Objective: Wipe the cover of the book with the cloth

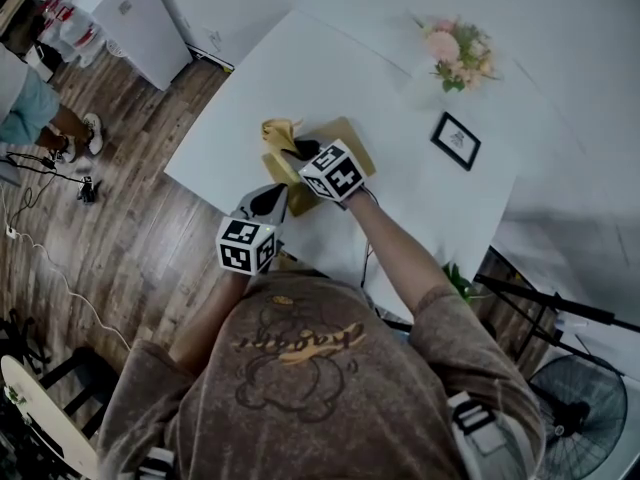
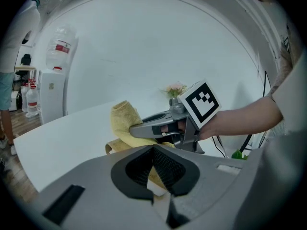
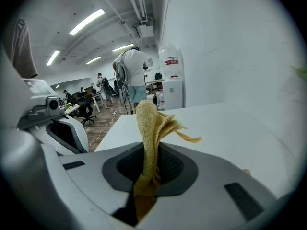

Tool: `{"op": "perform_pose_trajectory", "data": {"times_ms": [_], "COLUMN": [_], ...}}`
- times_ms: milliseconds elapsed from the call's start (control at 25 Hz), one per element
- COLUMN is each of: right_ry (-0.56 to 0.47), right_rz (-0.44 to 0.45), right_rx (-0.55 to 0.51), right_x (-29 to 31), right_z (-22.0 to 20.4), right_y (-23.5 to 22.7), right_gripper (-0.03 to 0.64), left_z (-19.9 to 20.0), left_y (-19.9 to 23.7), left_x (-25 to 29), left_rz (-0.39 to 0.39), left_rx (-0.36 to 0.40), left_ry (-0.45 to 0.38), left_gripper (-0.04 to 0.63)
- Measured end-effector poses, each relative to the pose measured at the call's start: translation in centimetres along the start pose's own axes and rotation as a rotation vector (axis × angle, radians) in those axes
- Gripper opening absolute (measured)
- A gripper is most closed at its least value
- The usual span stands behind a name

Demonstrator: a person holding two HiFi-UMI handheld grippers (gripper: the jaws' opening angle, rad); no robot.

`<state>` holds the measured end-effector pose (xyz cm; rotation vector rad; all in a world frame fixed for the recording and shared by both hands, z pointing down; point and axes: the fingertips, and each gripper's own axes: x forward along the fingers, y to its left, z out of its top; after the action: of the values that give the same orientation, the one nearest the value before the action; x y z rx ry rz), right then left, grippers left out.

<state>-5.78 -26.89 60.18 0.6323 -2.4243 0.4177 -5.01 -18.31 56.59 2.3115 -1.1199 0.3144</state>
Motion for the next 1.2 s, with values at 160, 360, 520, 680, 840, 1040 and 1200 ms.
{"op": "perform_pose_trajectory", "data": {"times_ms": [160,360,520,680,840,1040,1200], "right_ry": [0.004,0.008,0.001,-0.002,-0.007,-0.004,-0.004], "right_rz": [-0.017,-0.058,-0.1,-0.15,-0.203,-0.265,-0.309], "right_rx": [0.014,0.037,0.061,0.096,0.126,0.151,0.168], "right_x": [-0.7,-2.0,-3.0,-4.4,-5.7,-7.4,-8.8], "right_z": [-0.5,-1.1,-1.7,-2.4,-3.0,-3.9,-4.7], "right_y": [-1.1,-2.8,-4.6,-6.5,-8.7,-11.1,-12.9], "right_gripper": [0.06,0.06,0.06,0.06,0.06,0.061,0.061], "left_z": [-0.7,-1.4,-1.8,-2.0,-2.0,-2.1,-2.3], "left_y": [-0.1,0.0,-0.3,-0.3,-0.2,-0.3,-0.6], "left_x": [0.1,0.0,0.3,0.5,0.5,0.5,0.4], "left_rz": [0.0,-0.001,-0.011,-0.015,-0.013,-0.021,-0.03], "left_rx": [-0.002,-0.01,-0.007,-0.011,-0.015,-0.012,-0.006], "left_ry": [0.021,0.042,0.054,0.064,0.068,0.072,0.077], "left_gripper": [0.003,0.003,0.003,0.003,0.003,0.003,0.003]}}
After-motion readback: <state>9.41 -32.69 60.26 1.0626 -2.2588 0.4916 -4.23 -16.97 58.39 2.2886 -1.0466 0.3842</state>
